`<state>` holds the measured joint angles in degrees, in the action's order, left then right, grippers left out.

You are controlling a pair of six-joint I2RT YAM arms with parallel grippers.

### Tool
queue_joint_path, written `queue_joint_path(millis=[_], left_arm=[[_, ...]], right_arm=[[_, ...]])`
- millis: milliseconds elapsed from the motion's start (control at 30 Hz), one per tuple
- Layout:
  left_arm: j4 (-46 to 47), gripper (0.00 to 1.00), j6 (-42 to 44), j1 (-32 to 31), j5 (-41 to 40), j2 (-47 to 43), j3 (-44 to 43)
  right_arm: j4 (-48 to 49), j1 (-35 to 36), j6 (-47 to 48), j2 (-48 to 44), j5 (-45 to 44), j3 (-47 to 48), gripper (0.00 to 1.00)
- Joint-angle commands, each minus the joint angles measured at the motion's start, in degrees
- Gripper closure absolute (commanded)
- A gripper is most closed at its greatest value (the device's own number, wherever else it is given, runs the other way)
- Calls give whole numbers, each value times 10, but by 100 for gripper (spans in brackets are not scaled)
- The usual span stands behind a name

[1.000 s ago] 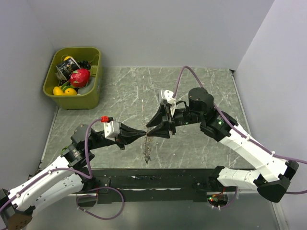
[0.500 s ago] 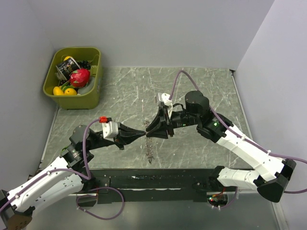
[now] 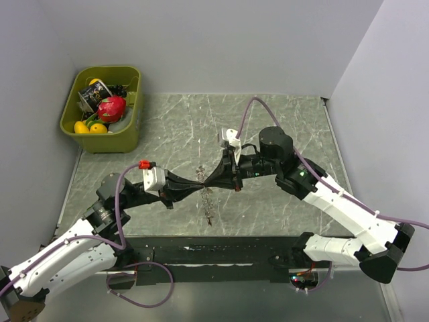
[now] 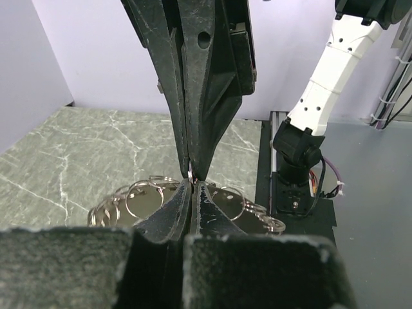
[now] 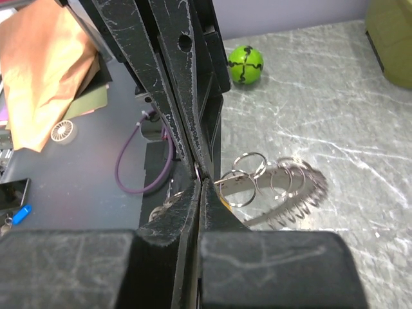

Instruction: Put the keys on the keyring

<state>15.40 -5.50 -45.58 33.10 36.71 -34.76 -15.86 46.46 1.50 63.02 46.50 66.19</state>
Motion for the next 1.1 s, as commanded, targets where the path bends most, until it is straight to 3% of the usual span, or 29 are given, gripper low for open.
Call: queue_joint_path(millis=[0, 100, 200, 233, 333, 500, 633, 1067], left_arm=[[-22, 98, 38, -1, -1, -2, -77], [-117, 89, 89, -1, -18, -1, -116], [-193, 74, 126, -1, -26, 6, -150], [-211, 65, 138, -1, -25, 10, -159], [-285, 55, 164, -1, -8, 40, -209], [-413, 54, 203, -1, 31, 114, -302], [-463, 56, 228, -1, 48, 170, -348], [-418, 55, 233, -1, 60, 207, -345]], right_arm=[[-72, -1, 36, 12, -36, 71, 100], [-137, 0, 71, 25, -51, 110, 100], [-193, -1, 99, 39, -63, 146, 100], [-209, -1, 106, 49, -67, 155, 100], [-263, 0, 128, 68, -83, 190, 100], [-339, 9, 162, 95, -133, 237, 100], [-371, 43, 185, 112, -218, 259, 100], [-350, 45, 189, 105, -196, 263, 100]])
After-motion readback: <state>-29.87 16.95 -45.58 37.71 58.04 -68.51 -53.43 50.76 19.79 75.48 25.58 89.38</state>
